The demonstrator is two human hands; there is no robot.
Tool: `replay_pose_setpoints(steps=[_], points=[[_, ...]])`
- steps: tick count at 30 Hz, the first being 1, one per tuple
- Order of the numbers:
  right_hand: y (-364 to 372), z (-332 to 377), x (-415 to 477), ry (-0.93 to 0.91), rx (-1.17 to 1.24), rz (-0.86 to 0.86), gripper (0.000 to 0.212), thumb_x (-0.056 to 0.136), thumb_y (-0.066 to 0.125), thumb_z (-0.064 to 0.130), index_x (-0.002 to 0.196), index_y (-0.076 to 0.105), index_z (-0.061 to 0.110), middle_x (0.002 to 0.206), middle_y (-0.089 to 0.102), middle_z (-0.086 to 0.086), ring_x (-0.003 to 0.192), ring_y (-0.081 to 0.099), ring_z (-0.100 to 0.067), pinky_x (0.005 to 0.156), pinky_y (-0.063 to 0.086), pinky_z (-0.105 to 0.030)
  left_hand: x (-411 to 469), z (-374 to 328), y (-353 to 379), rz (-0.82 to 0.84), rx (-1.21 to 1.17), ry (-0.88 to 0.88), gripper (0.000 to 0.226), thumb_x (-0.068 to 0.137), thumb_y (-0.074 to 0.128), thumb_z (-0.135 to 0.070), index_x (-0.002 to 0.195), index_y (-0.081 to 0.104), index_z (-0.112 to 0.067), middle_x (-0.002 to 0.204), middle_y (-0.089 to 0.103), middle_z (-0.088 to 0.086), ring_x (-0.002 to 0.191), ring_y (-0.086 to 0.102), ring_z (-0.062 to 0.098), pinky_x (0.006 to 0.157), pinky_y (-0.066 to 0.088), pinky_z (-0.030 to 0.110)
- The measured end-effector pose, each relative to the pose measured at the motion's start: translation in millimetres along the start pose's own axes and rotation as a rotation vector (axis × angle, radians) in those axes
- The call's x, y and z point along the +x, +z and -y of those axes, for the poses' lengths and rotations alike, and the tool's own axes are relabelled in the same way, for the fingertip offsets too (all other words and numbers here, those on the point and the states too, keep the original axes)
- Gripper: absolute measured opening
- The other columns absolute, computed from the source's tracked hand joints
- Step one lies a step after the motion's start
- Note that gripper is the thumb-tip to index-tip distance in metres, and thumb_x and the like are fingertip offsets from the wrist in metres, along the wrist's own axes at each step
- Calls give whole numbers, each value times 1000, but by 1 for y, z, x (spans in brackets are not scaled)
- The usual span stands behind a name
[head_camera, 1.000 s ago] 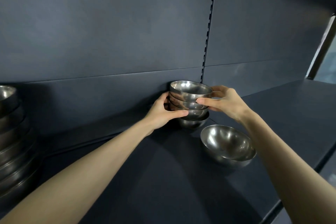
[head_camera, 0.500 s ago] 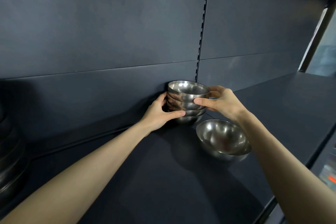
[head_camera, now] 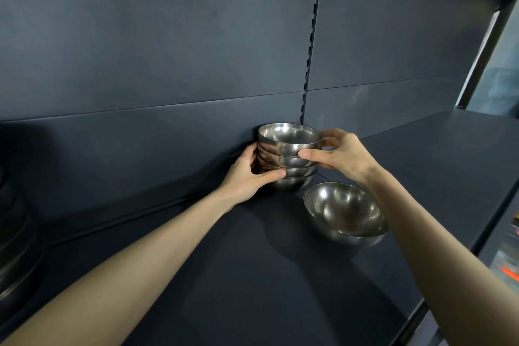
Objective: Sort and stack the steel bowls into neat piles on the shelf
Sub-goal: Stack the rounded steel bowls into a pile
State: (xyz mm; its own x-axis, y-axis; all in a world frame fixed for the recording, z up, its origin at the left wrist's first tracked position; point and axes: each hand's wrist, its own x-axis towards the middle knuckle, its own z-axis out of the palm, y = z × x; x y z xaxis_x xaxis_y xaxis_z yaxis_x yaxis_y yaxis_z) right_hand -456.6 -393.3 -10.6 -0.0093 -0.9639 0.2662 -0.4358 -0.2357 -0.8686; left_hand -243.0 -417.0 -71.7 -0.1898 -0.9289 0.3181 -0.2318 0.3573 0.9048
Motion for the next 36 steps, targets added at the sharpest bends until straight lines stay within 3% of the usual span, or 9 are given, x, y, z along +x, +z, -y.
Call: replay_pose_setpoints(steps=[8, 12, 14, 19, 23, 25, 28, 31, 36], points=[[0, -1, 1, -6, -39, -7, 68, 52, 88, 48, 110, 59, 28, 103, 67, 12, 96, 65, -4, 94, 53, -34, -1, -1, 0, 6, 2, -11, 95, 65, 85, -38, 144, 36, -19, 134, 54, -3, 124, 50, 10, 109, 39, 37], [0, 0, -2, 83, 57, 82, 102, 40, 86, 51, 130, 47, 22, 108, 67, 7, 96, 66, -4, 83, 56, -27, -1, 3, -1, 0, 4, -70, 101, 54, 86, -45, 140, 38, -21, 132, 52, -1, 118, 57, 19, 106, 43, 39], [2, -2, -4, 126, 75, 123, 95, 51, 88, 42, 133, 47, 18, 108, 71, -1, 98, 68, -11, 89, 55, -33, -1, 6, -1, 14, -9, -76, 95, 61, 87, -36, 140, 38, -19, 131, 53, 1, 120, 55, 19, 106, 42, 40], [2, -2, -5, 122, 91, 153, 58, 64, 87, 30, 113, 59, 16, 96, 76, 0, 94, 72, -15, 89, 56, -33, -1, 5, 1, -5, -17, -68, 88, 66, 87, -27, 140, 41, -15, 132, 54, 5, 124, 52, 18, 108, 41, 40], [-2, 7, -7, 88, 128, 140, 57, 61, 88, 31, 107, 57, 23, 94, 77, 0, 90, 73, -14, 86, 58, -32, -1, -6, -1, -12, -38, -39, 91, 65, 87, -27, 141, 40, -14, 133, 54, 8, 125, 52, 19, 107, 41, 41], [-6, 15, -13, 65, 130, 112, 67, 51, 88, 40, 106, 52, 27, 93, 77, 2, 89, 73, -12, 86, 57, -32, -3, -16, -4, -9, -57, -11, 91, 65, 87, -26, 142, 40, -13, 132, 55, 10, 124, 53, 21, 107, 41, 41], [-18, 30, -26, 33, 120, 63, 84, 44, 86, 46, 116, 49, 24, 93, 77, 3, 89, 72, -9, 84, 56, -29, -11, -35, -3, -9, -72, 39, 78, 68, 86, -23, 135, 47, -17, 123, 61, 4, 115, 58, 10, 100, 47, 30], [-33, 43, -45, 0, 117, 32, 90, 49, 85, 44, 126, 48, 16, 96, 76, 1, 90, 72, -10, 85, 57, -32, -23, -58, 2, -11, -41, 103, 49, 69, 85, -21, 106, 55, -35, 101, 65, -13, 94, 62, -6, 78, 46, 7], [-58, 51, -83, -7, 123, -3, 86, 53, 85, 43, 127, 50, 14, 102, 75, -3, 94, 72, -14, 91, 56, -38, -49, -85, 20, 5, -40, 150, 45, 68, 85, -24, 97, 54, -37, 96, 66, -13, 90, 66, 0, 77, 49, 10]])
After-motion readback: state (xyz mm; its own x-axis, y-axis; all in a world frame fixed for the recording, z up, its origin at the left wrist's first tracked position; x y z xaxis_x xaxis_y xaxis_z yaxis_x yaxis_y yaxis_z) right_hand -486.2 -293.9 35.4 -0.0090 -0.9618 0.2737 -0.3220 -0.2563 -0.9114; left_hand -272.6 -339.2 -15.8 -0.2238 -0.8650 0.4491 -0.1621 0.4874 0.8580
